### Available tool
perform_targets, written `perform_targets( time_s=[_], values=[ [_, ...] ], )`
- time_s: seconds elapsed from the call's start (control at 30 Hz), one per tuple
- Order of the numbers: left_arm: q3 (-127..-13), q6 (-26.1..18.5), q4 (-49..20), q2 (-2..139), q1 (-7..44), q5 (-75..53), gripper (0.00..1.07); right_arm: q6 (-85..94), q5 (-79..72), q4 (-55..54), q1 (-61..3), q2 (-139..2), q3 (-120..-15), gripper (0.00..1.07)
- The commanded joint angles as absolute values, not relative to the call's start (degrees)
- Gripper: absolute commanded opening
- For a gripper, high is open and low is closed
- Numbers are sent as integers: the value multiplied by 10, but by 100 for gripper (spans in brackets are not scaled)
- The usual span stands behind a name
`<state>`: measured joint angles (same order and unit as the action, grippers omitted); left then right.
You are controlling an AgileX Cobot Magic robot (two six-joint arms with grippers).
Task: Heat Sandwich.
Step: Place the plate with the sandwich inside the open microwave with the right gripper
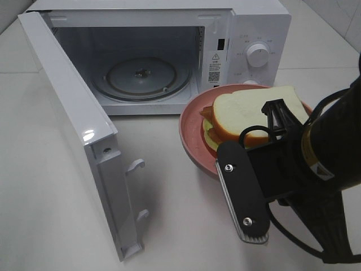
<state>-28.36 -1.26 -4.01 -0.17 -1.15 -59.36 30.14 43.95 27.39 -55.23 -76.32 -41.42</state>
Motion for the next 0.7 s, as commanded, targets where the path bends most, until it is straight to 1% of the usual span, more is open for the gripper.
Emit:
perform_targets(
  time_s=[0.03, 0.27, 0.37, 0.4, 0.47, 0.57, 0.6, 0.7],
  values=[
    [-282, -10, -41, -14, -13, -589, 101, 388, 405, 257, -523, -760, -414, 0],
    [-282, -10, -41, -14, -13, -589, 101, 504, 362, 214, -480, -760, -414, 0],
    [-282, -10, -41, -14, -13, -589, 101, 582, 347, 186, -449, -760, -414, 0],
    [-282, -10, -41, -14, -13, -589, 101, 582, 347, 186, -449, -760, -414, 0],
    [-282, -10, -41, -14, -13, -589, 101, 660, 347, 158, -424, -760, -414, 0],
    [-282, -10, -41, -14, -13, -589, 101, 709, 347, 131, -407, -760, -414, 0],
    [-282, -10, -41, -14, -13, -589, 101, 759, 347, 98, -391, -760, -414, 0],
    [-282, -10, -41, -14, -13, -589, 101, 839, 343, 63, -361, -760, -414, 0]
  ],
)
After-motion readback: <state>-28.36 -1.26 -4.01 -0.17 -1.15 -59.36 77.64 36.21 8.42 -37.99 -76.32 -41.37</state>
